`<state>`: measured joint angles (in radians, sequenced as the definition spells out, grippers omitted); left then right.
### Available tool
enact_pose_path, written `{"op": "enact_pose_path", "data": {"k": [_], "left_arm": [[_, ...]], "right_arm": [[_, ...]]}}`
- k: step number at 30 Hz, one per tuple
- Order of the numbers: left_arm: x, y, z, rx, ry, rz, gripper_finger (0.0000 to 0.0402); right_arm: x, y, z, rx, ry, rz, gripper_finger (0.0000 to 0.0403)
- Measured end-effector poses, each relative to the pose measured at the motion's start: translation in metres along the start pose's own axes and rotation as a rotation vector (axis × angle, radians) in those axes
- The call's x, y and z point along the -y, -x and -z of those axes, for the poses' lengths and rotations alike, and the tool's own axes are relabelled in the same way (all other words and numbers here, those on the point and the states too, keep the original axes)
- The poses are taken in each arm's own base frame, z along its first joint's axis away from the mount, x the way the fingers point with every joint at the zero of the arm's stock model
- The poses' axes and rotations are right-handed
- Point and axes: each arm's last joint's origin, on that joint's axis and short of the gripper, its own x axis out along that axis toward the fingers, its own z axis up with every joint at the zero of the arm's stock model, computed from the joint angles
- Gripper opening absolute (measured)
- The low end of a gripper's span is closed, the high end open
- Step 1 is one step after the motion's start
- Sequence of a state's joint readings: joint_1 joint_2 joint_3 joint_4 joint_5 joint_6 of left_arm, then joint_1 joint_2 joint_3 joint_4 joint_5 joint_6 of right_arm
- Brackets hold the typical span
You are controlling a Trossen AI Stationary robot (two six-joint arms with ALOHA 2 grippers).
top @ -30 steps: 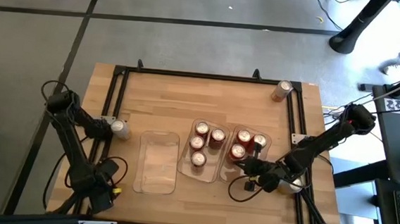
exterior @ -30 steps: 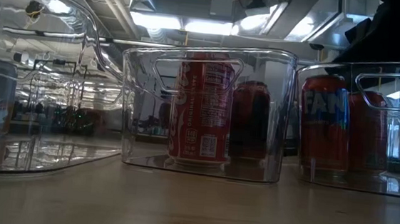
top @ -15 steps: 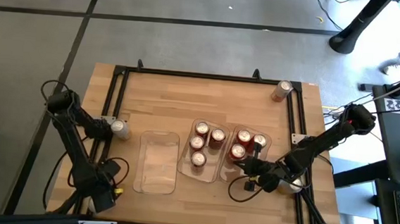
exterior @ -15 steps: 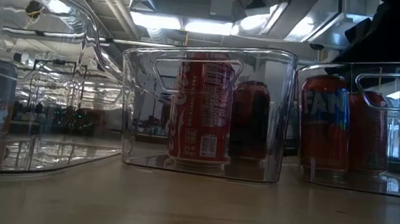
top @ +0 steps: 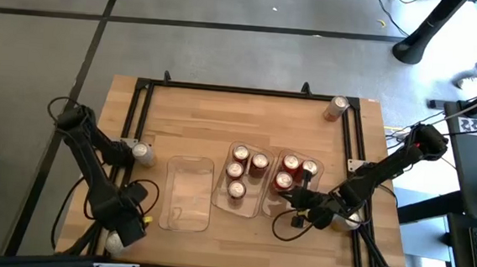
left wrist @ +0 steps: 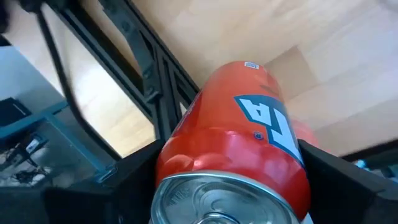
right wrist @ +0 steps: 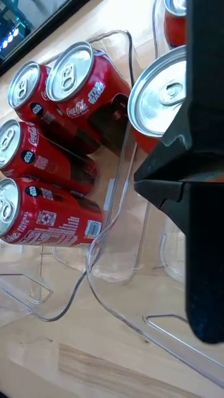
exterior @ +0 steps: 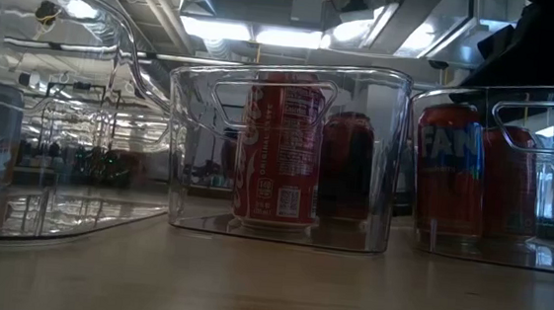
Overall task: Sort soda cans
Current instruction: Put the red soda can into the right transparent bin
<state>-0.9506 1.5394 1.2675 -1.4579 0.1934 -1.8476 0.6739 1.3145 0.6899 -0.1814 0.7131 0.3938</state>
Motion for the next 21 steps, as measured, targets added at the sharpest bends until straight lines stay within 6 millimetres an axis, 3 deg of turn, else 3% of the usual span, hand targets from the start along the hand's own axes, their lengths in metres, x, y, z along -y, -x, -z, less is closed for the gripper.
{"op": "enact_pose_path", "data": {"k": [12,21], "left_arm": [[0.004,0.078,-0.016,0.208,-0.053,0.278,0.0309],[0.013,0.108,-0.044,0.429,-0.151,0.431,0.0308]], "right_arm": [[-0.003,0.001,0.001,-0.054,-0.017,-0.12,0.0005],[-0.002,0.012,-0.019,-0.122,0.02,-0.119,0.0005]]}}
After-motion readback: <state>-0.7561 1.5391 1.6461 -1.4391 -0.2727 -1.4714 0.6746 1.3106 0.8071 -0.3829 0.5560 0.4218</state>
